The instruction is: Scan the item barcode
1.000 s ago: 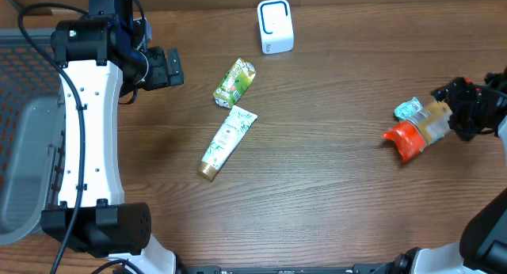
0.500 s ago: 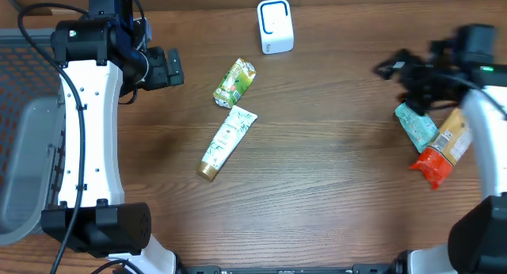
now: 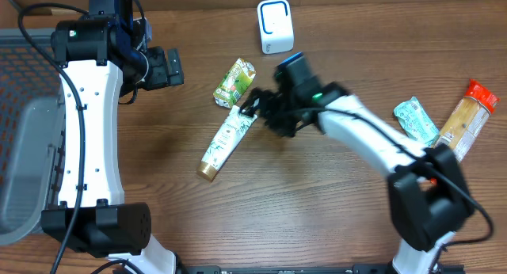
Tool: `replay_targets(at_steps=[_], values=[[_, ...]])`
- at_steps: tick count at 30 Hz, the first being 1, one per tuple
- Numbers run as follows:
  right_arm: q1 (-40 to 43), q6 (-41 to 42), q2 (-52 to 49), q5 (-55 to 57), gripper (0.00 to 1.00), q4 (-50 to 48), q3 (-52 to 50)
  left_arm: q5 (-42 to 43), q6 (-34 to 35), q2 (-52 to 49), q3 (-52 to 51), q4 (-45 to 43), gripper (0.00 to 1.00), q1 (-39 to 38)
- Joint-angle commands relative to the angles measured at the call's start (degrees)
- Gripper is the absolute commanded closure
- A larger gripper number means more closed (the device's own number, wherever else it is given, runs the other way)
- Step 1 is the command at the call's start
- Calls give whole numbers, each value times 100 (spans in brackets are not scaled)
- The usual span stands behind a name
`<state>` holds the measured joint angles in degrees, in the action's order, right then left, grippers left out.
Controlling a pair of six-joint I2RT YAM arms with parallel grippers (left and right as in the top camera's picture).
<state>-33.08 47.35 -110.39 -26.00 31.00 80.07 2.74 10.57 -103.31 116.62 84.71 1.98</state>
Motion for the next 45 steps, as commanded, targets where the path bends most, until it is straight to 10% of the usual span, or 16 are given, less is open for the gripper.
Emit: replay_targets(at_steps=[1,15,27,37,45], values=[[-490,721,-369,90,8,-326,-61,0,59,-59,2,9,0,24],[-1506,1139,-1388,1364,21,-1108,-63,0,59,-59,0,9,0,24],[-1506,461,-1482,1652,96,-570,-61,-2,59,-59,0,11,0,24],[-675,-1158,-468,1191,96,619,-46,-2,59,-59,0,11,0,24],[-678,-1447,133,4597,96,2857,326,-2,59,-59,0,9,1,24]])
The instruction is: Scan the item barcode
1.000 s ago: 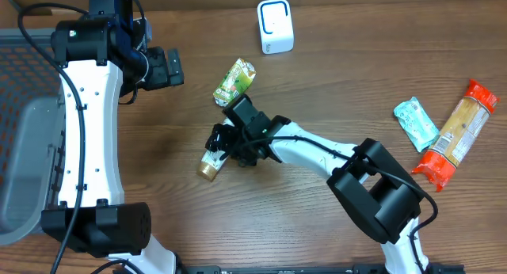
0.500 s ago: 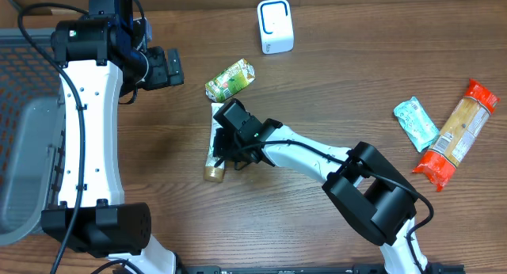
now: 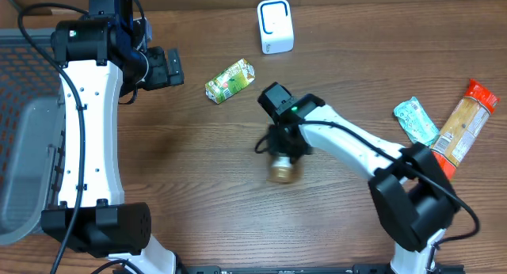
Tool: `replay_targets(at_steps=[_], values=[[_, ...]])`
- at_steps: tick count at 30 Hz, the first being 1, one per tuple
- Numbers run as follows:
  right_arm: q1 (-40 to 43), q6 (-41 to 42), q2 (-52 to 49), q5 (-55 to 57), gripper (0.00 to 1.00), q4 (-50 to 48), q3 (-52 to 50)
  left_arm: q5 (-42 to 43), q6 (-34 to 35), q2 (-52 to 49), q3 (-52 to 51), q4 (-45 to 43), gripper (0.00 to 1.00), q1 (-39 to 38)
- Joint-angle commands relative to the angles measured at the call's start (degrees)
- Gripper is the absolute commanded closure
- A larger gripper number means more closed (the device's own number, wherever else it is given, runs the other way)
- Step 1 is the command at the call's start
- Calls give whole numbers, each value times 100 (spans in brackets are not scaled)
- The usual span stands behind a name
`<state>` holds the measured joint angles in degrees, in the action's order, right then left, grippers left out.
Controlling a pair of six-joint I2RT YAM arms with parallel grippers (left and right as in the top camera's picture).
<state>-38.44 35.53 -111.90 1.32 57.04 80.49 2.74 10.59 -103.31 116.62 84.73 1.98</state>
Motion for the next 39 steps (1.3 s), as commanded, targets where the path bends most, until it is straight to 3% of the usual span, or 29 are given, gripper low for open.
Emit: replay_targets(at_steps=[1,3,7,10,20,28,39], values=[[-166,-264,238,2221,96,411,284,-2,57,-59,2,7,1,24],[-201,-304,-37,2868,96,726,284,0,57,-59,2,7,0,24],[-262,-505,-417,2730,95,704,284,-2,57,-59,0,7,1,24],[-459,-931,-514,2234,72,501,284,-2,57,-59,0,7,0,24],[-1582,-1314,-514,2013,12,221,376,-2,57,-59,0,7,0,24],[-1768,-1366,-514,2017,2,-17,516,-2,57,-59,2,7,0,24],[-1464,-2776,-514,1534,0,-1386,516,-2,57,-59,2,7,0,24]])
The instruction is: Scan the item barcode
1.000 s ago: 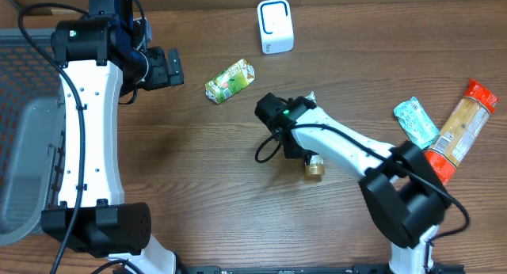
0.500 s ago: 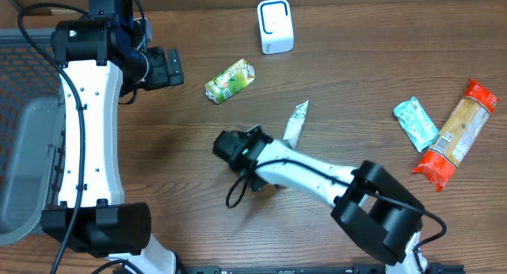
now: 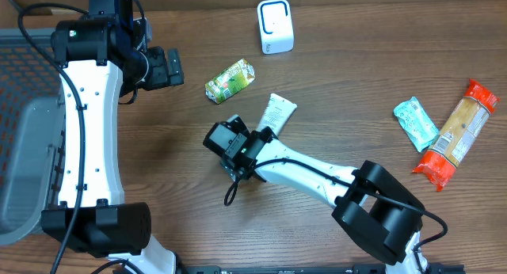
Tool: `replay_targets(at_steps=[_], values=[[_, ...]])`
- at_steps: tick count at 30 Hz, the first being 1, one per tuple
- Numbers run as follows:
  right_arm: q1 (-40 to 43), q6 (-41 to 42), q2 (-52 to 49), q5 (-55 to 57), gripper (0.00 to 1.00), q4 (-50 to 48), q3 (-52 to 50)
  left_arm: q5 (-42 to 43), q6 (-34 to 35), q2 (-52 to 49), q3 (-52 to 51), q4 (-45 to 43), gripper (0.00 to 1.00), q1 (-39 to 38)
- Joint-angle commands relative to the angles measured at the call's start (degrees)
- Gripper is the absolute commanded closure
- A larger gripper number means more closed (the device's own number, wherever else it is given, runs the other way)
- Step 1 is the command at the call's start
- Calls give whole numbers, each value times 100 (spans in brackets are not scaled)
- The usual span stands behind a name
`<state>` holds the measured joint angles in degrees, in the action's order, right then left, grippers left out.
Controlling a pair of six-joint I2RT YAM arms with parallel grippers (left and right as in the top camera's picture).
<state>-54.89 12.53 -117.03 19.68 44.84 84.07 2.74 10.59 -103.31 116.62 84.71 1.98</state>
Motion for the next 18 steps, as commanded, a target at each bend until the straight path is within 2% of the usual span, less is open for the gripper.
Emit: replay_targets(at_steps=[1,3,6,8,11,14,18], values=[[238,-472,0,-452,0,-245,157,0,57,-59,2,11,0,24],[372,-293,0,-748,0,-339,160,-2,57,-59,2,9,0,24],[649,518,2,-874,0,-251,280,-2,57,-59,0,9,0,24],[916,782,35,-1172,0,-120,457,-2,57,-59,0,9,0,24],[1381,656,162,-1722,0,-81,706,0,57,-59,0,9,0,24],[1818,127,219,-2267,1,-221,914,-2,57,-59,2,9,0,24],[2271,-68,153,-2496,13,-734,911,-2,57,-59,0,9,1,24]])
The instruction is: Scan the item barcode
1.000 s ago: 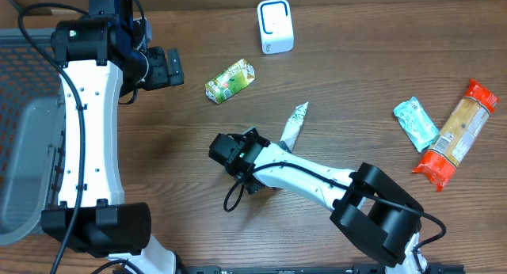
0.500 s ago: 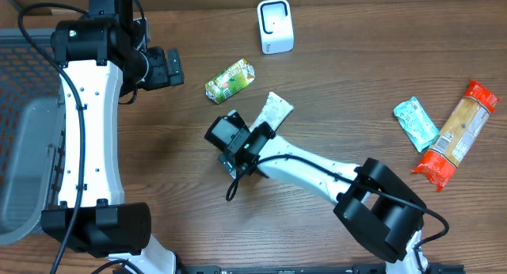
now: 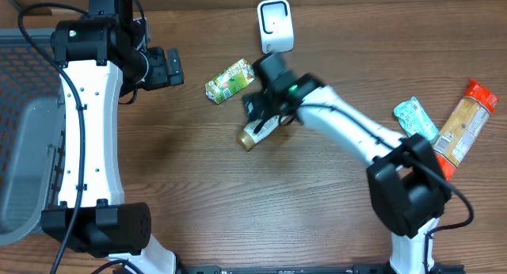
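Observation:
The item is a white tube with a gold cap (image 3: 251, 137), and my right gripper (image 3: 265, 116) is shut on its upper part. It hangs tilted, cap down and to the left, in the middle of the table. The white barcode scanner (image 3: 275, 26) stands at the back, a little beyond the gripper. My left gripper (image 3: 168, 66) hovers at the back left, open and holding nothing, well away from the tube.
A green carton (image 3: 230, 79) lies just left of the right gripper. A teal packet (image 3: 416, 120) and an orange-ended bag (image 3: 462, 125) lie at the right. A grey wire basket (image 3: 24, 139) fills the left edge.
My right arm has swung from the table's middle-left back toward the scanner. The tube in it has turned: its flat end pointed up-right then, and its cap now points down-left.
The tube lay on the table with my right gripper at its upper end. Then it was lifted, cap toward the camera, and the green carton had shifted. Then it was held further left, flat end toward the scanner. Now it is just before the scanner.

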Tool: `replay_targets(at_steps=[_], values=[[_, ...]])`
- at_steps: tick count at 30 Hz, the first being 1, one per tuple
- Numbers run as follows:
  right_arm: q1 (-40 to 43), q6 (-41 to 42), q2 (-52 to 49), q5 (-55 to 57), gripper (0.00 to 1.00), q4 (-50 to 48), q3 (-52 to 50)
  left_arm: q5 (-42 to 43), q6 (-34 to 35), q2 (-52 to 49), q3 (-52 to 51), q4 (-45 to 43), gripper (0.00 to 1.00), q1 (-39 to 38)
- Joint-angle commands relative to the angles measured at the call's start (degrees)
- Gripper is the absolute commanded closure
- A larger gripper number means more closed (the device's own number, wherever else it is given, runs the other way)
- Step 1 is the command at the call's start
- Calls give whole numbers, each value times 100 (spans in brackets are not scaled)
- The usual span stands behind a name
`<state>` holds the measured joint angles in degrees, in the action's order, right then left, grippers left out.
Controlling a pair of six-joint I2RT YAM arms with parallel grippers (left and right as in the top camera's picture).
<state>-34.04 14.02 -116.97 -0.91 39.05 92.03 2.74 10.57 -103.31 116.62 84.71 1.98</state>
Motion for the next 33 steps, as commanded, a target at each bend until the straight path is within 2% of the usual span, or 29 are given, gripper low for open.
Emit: replay_targets(at_steps=[1,3,12,16,20,24,30,33], values=[[271,-212,94,-439,16,-302,103,0,59,-59,2,9,0,24],[400,-212,-72,-446,20,-555,94,-2,59,-59,0,9,1,24],[487,-258,-918,-669,20,-1593,94,0,59,-59,0,9,1,24],[507,-256,-1064,-632,20,-1585,94,-2,59,-59,0,9,1,24],[608,-251,-1060,-468,20,-1095,103,-2,59,-59,2,9,0,24],[824,-184,-975,-448,20,-24,212,-2,59,-59,0,9,0,24],[1128,-280,-850,-1106,16,1954,433,0,59,-61,2,9,0,24],[1185,-855,-850,-1751,16,2588,420,0,61,-59,0,11,1,24]])
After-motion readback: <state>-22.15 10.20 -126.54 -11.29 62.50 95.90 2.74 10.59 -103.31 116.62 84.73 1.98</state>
